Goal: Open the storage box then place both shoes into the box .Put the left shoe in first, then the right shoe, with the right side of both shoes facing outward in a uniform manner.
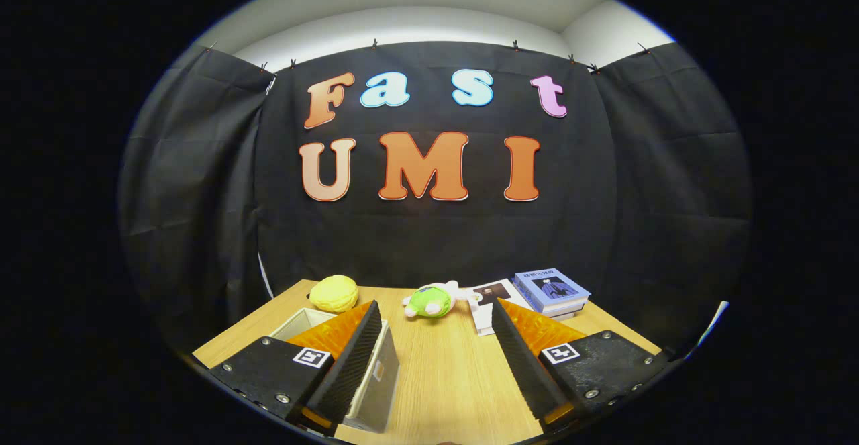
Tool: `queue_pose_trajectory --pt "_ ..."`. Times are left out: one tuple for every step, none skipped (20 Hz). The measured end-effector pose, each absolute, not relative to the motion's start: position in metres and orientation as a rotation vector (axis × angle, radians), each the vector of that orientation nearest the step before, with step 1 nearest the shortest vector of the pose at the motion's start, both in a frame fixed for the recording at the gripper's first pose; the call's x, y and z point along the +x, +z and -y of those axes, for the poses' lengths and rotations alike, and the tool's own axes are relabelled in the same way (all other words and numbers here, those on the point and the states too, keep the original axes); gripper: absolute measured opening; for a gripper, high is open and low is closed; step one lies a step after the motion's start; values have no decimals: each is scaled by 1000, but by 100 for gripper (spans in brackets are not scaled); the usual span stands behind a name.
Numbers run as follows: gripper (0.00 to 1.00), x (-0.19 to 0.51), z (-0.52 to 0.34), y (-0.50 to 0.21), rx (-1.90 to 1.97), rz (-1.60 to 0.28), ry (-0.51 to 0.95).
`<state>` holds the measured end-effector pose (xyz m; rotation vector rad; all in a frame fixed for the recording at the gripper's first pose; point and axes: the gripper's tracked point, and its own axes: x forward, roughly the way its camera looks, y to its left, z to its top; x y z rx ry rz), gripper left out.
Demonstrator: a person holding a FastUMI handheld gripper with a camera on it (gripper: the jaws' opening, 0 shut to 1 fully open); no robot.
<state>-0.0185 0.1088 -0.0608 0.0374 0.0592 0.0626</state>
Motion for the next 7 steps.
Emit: queue_pose_trajectory --pt "98 -17 -99 -61 36 -53 64" --pt "98 -16 -90 -63 36 -47 68" --pt "99 -15 -81 -63 44 -37 70" --pt "98 -15 -73 -62 56 -23 69" --pt "98 -14 -65 -60 70 -3 73" --pt "98 -13 -58 -61 83 5 70" --pt "98 -13 -49 -64 92 5 63"
